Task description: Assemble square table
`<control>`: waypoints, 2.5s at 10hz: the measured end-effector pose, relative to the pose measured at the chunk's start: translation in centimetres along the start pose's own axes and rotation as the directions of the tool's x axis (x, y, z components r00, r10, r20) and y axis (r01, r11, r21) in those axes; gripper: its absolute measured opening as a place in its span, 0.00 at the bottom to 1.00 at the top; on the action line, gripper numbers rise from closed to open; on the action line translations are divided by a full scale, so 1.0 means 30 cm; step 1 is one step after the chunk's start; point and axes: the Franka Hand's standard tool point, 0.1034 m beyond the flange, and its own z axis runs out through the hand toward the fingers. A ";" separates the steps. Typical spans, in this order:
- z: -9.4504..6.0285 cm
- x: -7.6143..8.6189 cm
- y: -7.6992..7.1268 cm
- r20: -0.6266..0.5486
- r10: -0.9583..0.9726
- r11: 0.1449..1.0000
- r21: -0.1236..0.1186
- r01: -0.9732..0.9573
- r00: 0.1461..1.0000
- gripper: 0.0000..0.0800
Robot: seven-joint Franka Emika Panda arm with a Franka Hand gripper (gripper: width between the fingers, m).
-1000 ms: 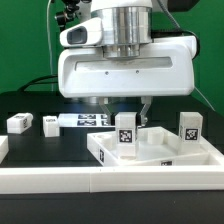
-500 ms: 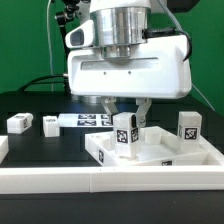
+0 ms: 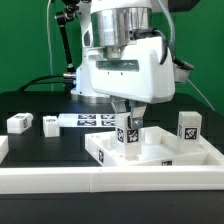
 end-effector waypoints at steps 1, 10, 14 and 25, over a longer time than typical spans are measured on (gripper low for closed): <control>0.000 -0.001 -0.001 0.001 0.066 0.998 0.001 -0.066 0.998 0.36; 0.004 -0.014 -0.005 0.008 0.093 0.996 0.006 -0.093 0.996 0.79; 0.009 -0.010 -0.004 -0.002 -0.313 0.950 0.010 0.313 0.950 0.81; 0.005 0.014 -0.001 -0.009 -0.942 0.337 -0.014 0.942 0.337 0.81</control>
Offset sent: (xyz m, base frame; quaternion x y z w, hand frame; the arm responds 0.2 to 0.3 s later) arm -0.0018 -0.0033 -0.0028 -0.0033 0.0089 0.1729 0.9849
